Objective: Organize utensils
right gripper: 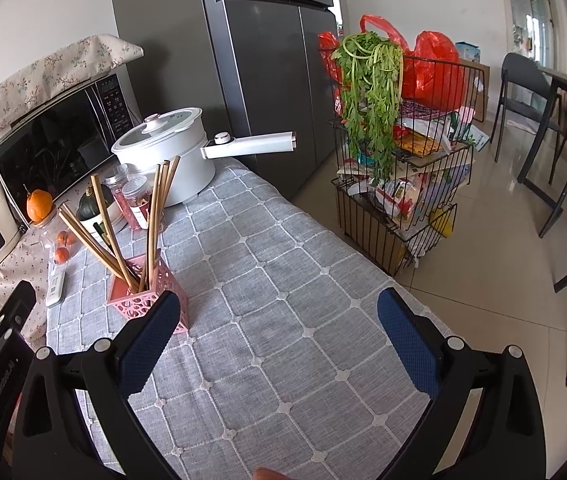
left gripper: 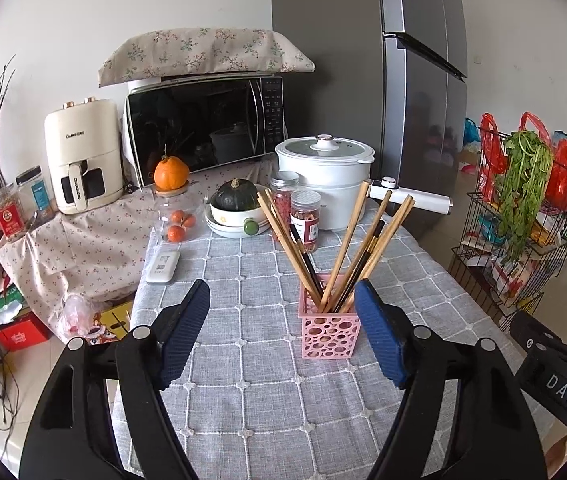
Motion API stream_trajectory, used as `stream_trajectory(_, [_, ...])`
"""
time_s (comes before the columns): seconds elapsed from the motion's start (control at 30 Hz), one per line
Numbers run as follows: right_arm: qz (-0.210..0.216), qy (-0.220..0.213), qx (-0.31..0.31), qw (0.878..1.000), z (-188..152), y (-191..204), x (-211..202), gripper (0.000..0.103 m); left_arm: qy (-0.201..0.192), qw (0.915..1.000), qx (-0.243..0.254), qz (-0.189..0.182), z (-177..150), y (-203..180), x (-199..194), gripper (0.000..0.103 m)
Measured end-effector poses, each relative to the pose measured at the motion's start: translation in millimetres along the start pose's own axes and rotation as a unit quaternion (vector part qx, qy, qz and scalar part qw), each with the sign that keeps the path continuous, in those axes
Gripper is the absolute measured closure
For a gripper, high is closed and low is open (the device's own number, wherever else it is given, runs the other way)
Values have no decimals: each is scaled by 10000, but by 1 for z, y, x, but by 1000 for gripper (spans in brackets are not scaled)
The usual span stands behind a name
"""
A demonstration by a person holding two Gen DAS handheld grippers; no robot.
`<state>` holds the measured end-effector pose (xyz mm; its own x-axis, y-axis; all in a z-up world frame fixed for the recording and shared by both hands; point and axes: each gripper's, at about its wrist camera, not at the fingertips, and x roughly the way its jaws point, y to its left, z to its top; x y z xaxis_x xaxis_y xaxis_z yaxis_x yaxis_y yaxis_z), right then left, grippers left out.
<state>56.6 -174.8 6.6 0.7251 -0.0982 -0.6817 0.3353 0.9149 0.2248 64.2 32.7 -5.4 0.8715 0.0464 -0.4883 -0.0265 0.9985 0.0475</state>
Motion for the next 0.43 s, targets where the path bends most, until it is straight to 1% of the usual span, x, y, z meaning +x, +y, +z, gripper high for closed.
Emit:
stream_trajectory(0.1, [5, 36, 27, 10000, 0, -1, 2, 7, -27, 10000, 28, 6, 1, 0, -1, 31])
stream_trajectory(0.13, [1, 41, 30, 10000, 0, -1, 2, 7, -7, 10000, 18, -12, 1, 0, -1, 29])
stream_trajectory(0.17, [-7, 43, 28, 10000, -1, -1, 2, 7, 18, 10000, 31, -18, 2, -1, 0, 21])
stream_trajectory(0.23, [-2, 43, 34, 10000, -1, -2, 2, 7, 63, 9999, 82, 84, 2, -3, -1, 10])
stream_trajectory(0.27, [-3, 38, 38, 10000, 0, -2, 2, 7, 54, 9999, 65, 124, 2, -3, -1, 7])
stream_trajectory(0.43, [-13, 20, 62, 10000, 0, -3, 2, 7, 18, 9999, 28, 95, 3, -3, -5, 7])
